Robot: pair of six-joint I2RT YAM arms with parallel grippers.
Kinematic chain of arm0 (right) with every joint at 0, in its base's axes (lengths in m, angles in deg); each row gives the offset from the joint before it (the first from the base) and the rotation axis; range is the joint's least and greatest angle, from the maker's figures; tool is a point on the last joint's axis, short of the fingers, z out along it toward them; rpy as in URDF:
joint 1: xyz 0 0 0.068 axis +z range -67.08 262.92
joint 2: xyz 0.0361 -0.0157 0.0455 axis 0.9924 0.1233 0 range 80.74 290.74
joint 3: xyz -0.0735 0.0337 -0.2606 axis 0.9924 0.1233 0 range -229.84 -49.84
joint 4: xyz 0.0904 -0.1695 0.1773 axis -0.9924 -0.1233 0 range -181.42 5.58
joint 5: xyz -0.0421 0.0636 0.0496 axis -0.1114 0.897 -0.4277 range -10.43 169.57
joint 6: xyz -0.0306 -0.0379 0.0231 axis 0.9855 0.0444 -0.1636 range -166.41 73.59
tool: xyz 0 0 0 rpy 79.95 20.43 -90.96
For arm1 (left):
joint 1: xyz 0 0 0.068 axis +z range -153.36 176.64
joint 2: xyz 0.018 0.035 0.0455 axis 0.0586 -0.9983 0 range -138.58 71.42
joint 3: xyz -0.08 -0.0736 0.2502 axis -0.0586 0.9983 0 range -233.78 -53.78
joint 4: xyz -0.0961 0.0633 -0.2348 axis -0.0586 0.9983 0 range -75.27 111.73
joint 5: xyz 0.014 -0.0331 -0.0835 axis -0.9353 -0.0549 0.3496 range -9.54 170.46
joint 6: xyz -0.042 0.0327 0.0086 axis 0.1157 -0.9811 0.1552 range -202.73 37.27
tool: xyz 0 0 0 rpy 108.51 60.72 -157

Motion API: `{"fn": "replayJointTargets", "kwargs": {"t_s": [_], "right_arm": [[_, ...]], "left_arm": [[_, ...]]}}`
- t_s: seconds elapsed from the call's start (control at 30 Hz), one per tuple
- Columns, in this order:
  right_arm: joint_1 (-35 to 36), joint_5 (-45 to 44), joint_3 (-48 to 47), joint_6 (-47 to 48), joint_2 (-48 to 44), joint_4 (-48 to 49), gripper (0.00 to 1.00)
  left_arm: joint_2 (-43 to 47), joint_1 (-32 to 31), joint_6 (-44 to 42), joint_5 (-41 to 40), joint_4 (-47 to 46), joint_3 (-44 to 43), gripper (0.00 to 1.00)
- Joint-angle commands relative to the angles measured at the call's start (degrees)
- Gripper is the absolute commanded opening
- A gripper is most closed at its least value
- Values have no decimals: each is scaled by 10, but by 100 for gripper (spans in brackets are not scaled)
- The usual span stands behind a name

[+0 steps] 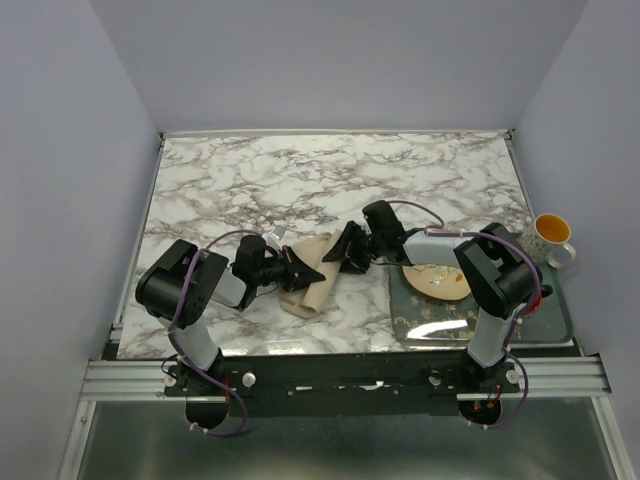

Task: Fold the napkin, place the utensils inside, and roll it up
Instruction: Roll the napkin with the utensil

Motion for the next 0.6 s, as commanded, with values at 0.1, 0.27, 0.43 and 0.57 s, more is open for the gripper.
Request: {"fn": "replayJointTargets", "kwargs": {"t_s": [0.1, 0.27, 0.43, 0.57], "right_arm": [[1, -17, -6, 14, 19, -13, 47], [1, -12, -10, 15, 18, -8, 35], [1, -9, -8, 16, 16, -9, 16], [1, -6, -6, 21, 11, -9, 1]], "left_arm": [[-32, 0, 8, 21, -47, 9, 0], [-58, -5, 10, 21, -71, 13, 0], [-67, -6, -1, 19, -73, 15, 0], [-18, -6, -77, -4, 51, -5, 18]]}}
